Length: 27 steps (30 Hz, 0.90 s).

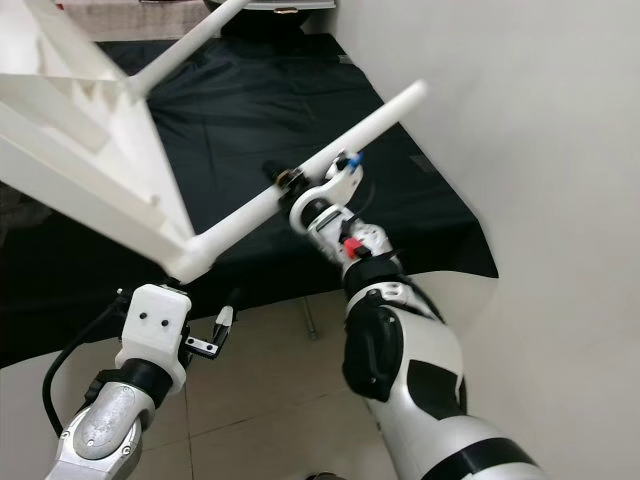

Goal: Building children table

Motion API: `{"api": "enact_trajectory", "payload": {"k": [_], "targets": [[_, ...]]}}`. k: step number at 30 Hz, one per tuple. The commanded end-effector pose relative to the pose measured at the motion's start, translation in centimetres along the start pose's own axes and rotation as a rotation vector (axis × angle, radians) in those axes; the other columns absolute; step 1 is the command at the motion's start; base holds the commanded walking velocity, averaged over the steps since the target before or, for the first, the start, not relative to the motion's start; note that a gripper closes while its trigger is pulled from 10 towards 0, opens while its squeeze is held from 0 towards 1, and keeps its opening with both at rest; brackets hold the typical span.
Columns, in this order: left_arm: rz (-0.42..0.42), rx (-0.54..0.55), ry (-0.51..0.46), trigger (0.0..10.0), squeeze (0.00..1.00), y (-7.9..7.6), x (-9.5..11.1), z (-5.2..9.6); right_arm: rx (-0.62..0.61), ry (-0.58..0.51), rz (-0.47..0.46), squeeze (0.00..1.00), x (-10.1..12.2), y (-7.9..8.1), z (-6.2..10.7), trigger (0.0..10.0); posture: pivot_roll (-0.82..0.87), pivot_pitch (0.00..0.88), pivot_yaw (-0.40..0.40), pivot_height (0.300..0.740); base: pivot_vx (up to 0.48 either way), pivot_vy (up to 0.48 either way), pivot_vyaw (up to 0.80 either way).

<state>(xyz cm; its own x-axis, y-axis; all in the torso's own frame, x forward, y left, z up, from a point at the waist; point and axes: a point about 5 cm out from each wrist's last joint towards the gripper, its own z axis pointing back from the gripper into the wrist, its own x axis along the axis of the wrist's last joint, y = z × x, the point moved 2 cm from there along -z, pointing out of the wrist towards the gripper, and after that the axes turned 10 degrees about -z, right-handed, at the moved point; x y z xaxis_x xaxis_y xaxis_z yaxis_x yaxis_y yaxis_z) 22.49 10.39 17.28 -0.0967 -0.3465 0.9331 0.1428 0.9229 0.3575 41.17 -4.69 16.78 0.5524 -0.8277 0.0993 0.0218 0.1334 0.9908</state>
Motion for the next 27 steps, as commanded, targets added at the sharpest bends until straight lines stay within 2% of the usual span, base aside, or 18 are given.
{"api": "enact_trajectory", "payload": {"k": [1, 4, 5, 6, 9, 10, 13, 20, 21, 25, 27], "targets": [[-0.013, -0.013, 0.019, 10.0, 0.0, -0.1, -0.2, 0.3, -0.027, 0.057, -0.078, 0.0, -1.9, -0.6, -0.3, 0.0, 0.16, 0.16, -0.07, 0.74, 0.0, 0.0, 0.0], [-0.013, -0.013, 0.019, 10.0, 0.0, 0.0, -0.2, 0.4, -0.028, 0.041, -0.088, 0.0, -1.8, -0.7, -0.4, 0.0, 0.16, 0.16, -0.07, 0.74, 0.0, 0.0, 0.0], [-0.014, -0.013, 0.017, 10.0, 0.0, 0.1, 0.0, 0.4, -0.077, -0.12, -0.131, 0.0, -0.6, -1.0, -0.5, 4.9, 0.16, 0.169, -0.069, 0.74, 0.0, 0.0, 0.0], [-0.015, -0.014, 0.015, 10.0, 0.0, 0.0, 0.1, 0.4, -0.128, -0.214, -0.155, 0.0, 0.3, -1.5, -0.3, 10.0, 0.16, 0.169, -0.069, 0.74, 0.0, 0.0, 0.0], [-0.014, -0.015, 0.013, 10.0, 0.0, -0.1, 0.2, 0.3, -0.258, -0.362, -0.175, 0.0, 1.7, -2.6, 0.4, 10.0, 0.16, 0.17, -0.069, 0.74, 0.0, 0.0, 0.0], [-0.014, -0.015, 0.013, 10.0, 0.0, -0.1, 0.2, 0.3, -0.258, -0.362, -0.175, 0.0, 1.7, -2.6, 0.4, 10.0, 0.16, 0.17, -0.069, 0.74, 0.0, 0.0, 0.0], [-0.01, -0.017, 0.009, 10.0, 0.0, -0.3, 0.4, 0.2, -0.335, -0.506, -0.245, 0.0, 3.1, -2.6, 1.0, 10.0, 0.16, 0.172, -0.073, 0.74, 0.0, 0.0, 0.0], [-0.009, -0.016, 0.006, 10.0, 0.0, -0.4, 0.6, 0.1, -0.399, -0.572, -0.286, 0.0, 4.1, -2.2, 1.4, 10.0, 0.17, 0.17, -0.081, 0.74, 0.0, 0.0, 0.0], [-0.01, -0.011, 0.007, 10.0, 0.0, -0.3, 0.6, 0.1, -0.4, -0.606, -0.306, 0.0, 4.9, -1.5, 1.6, 10.0, 0.17, 0.17, -0.082, 0.74, 0.0, 0.0, 0.0], [-0.011, -0.005, 0.005, 10.0, 0.0, -0.2, 0.7, -0.1, -0.406, -0.632, -0.247, 0.0, 5.6, -0.5, 1.7, 10.0, 0.16, 0.169, -0.081, 0.74, 0.0, 0.0, 0.0], [-0.012, -0.007, 0.004, 10.0, 0.0, -0.3, 0.7, -0.1, -0.42, -0.626, -0.263, 0.0, 5.2, -0.7, 1.6, 10.0, 0.15, 0.169, -0.083, 0.74, 0.0, 0.0, 0.0]]}}
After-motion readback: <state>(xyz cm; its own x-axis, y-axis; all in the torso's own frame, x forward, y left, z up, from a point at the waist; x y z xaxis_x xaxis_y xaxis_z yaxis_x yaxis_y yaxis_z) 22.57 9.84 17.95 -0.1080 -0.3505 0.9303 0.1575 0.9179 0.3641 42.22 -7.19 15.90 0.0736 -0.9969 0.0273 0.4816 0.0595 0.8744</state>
